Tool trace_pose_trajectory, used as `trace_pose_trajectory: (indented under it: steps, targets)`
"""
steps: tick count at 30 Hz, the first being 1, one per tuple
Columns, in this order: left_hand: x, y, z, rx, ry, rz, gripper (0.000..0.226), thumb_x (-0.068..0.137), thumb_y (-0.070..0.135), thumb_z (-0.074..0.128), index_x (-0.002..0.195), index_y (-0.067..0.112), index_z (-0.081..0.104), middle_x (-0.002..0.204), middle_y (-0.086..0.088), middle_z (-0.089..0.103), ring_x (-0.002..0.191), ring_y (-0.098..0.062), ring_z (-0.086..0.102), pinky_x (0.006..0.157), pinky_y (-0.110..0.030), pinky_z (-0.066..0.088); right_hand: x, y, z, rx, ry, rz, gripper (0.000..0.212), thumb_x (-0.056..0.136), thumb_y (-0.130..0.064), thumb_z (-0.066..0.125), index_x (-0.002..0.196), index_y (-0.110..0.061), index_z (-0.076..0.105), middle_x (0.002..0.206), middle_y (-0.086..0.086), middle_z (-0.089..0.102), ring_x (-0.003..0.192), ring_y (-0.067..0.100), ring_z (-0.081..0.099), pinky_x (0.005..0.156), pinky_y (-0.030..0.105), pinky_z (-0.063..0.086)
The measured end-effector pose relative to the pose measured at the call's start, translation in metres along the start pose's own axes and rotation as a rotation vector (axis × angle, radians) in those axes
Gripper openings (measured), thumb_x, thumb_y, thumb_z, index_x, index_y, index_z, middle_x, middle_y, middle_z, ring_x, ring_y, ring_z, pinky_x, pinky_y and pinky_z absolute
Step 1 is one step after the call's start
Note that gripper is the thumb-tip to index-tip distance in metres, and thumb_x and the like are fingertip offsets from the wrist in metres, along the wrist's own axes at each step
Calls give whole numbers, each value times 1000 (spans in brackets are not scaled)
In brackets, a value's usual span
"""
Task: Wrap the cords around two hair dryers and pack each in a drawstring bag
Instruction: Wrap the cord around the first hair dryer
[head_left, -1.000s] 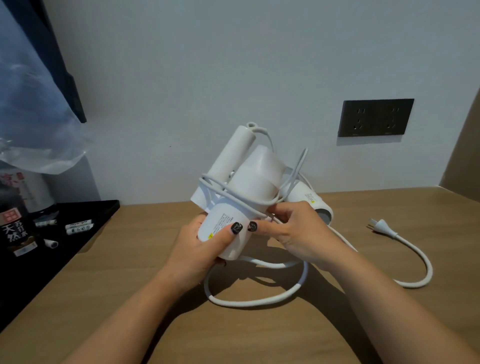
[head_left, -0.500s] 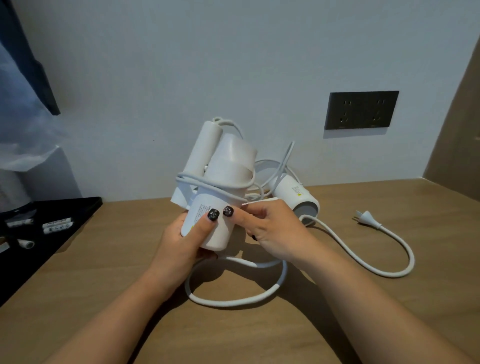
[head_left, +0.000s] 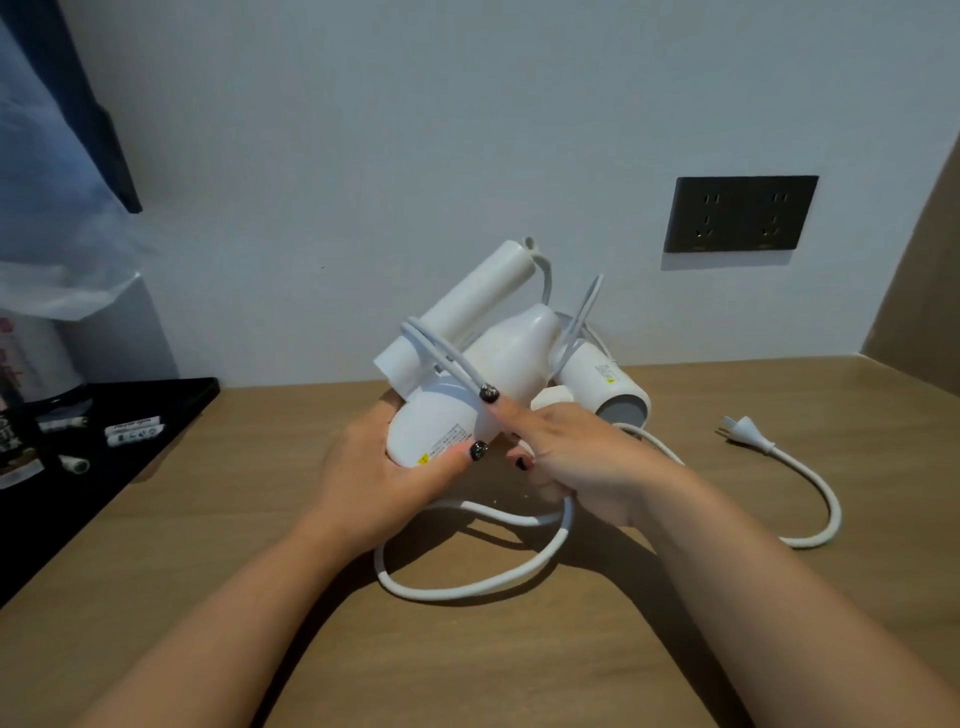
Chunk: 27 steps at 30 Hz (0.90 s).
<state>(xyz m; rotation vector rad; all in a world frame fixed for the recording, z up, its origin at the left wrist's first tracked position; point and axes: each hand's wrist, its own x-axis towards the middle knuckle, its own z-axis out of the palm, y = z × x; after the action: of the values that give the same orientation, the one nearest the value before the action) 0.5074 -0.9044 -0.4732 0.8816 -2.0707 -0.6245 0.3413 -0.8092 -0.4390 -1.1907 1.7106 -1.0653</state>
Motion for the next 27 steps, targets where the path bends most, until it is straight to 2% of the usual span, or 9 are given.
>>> trace_pose_trajectory:
  steps: [2, 5, 10, 13, 15, 18, 21, 24, 27]
  targets:
    - [0, 0, -1, 64, 17, 16, 40, 70, 49, 78, 95, 41, 47, 83, 22, 55, 76, 1, 56, 55, -20, 44, 0, -1, 6, 72, -50, 22, 68, 77, -79, 47, 92, -13, 57, 71, 0, 41, 53, 10, 28, 53, 25, 26]
    - [3, -3, -3, 114, 16, -34, 47, 68, 59, 73, 104, 37, 51, 86, 18, 59, 81, -6, 59, 61, -30, 52, 0, -2, 9, 156, -62, 109, 64, 80, -80, 38, 78, -18, 51, 63, -2, 41, 47, 9, 26, 47, 22, 25]
    - [7, -7, -8, 274, 35, -10, 60, 66, 63, 71, 114, 31, 55, 95, 5, 62, 88, -20, 61, 71, -38, 54, 2, -4, 9, 374, -148, 168, 74, 76, -83, 40, 97, -12, 47, 63, -1, 39, 42, 7, 20, 39, 18, 23]
    - [8, -10, -10, 355, 57, 55, 67, 63, 70, 59, 120, 36, 52, 102, 4, 60, 94, -21, 58, 80, -43, 50, 0, -5, 9, 440, -205, 141, 77, 77, -80, 45, 99, -7, 56, 63, 0, 38, 43, 6, 22, 36, 18, 26]
    - [7, -9, -9, 443, 49, 114, 66, 65, 70, 54, 123, 40, 47, 104, 5, 58, 98, -19, 54, 79, -39, 41, -3, -6, 9, 451, -202, 135, 80, 76, -79, 48, 97, -4, 62, 63, 1, 40, 43, 6, 24, 36, 18, 27]
    - [6, -6, -8, 553, 63, 202, 64, 69, 64, 59, 127, 38, 47, 102, 1, 53, 99, -22, 50, 74, -34, 26, -4, -6, 11, 478, -178, 163, 81, 74, -81, 48, 96, -4, 61, 60, 1, 39, 40, 6, 24, 34, 17, 24]
    - [6, 0, -5, 605, 126, 294, 64, 65, 57, 62, 124, 38, 44, 102, -4, 52, 94, -27, 51, 74, -35, 25, -4, -7, 11, 532, -157, 198, 78, 71, -82, 50, 88, -6, 58, 59, 2, 39, 37, 6, 24, 32, 17, 22]
    - [6, 0, -3, 630, 179, 375, 74, 64, 39, 80, 127, 36, 41, 105, -10, 51, 92, -32, 52, 74, -37, 27, -5, -7, 11, 573, -135, 217, 82, 68, -83, 51, 95, -5, 59, 59, 2, 40, 40, 7, 24, 35, 17, 20]
    - [6, 0, -5, 651, 232, 478, 73, 67, 34, 80, 131, 32, 44, 111, -13, 51, 94, -34, 50, 73, -34, 19, -4, -6, 11, 631, -120, 230, 89, 66, -85, 51, 104, -6, 62, 63, 3, 41, 46, 8, 24, 41, 19, 18]
